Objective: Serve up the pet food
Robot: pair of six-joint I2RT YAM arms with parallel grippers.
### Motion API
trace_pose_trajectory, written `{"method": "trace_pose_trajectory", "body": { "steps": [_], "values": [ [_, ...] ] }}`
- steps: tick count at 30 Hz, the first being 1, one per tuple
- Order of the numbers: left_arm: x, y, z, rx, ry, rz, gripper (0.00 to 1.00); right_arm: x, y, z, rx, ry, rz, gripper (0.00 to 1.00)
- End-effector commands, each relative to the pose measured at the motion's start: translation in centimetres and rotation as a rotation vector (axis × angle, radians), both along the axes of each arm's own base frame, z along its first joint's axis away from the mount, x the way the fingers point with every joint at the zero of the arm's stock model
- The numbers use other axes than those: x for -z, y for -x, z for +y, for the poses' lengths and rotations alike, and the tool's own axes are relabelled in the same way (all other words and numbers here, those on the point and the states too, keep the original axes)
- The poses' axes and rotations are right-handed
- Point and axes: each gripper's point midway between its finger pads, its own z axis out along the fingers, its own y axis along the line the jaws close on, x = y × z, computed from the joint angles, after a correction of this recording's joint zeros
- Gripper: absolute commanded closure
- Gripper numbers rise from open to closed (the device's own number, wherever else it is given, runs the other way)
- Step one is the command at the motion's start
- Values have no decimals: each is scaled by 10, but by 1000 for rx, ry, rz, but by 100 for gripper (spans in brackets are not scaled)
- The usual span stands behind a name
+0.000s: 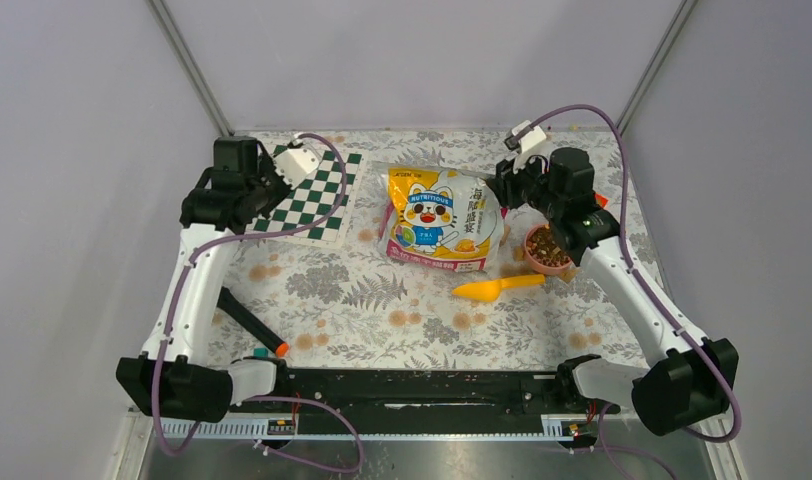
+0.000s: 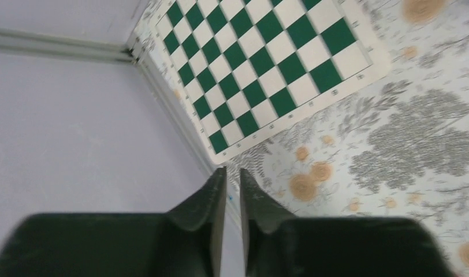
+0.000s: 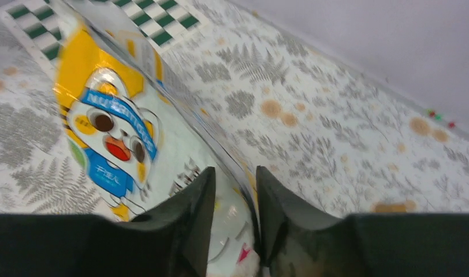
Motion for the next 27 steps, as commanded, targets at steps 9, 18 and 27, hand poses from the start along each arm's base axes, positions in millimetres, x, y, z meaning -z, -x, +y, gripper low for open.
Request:
{"method": "trace_pose_trajectory", "body": {
  "steps": [9,18,27],
  "values": [
    [-83,9,-68,149,342,-324,42,-124,24,40,-202,-291,-227,13],
    [-127,17,-93,14,862,-417,30,-93,15,-44,403,-376,-30,20],
    [-54,15,-73,-466,1153,-236,22,-13,56,-118,843,-351,126,26]
  ]
}}
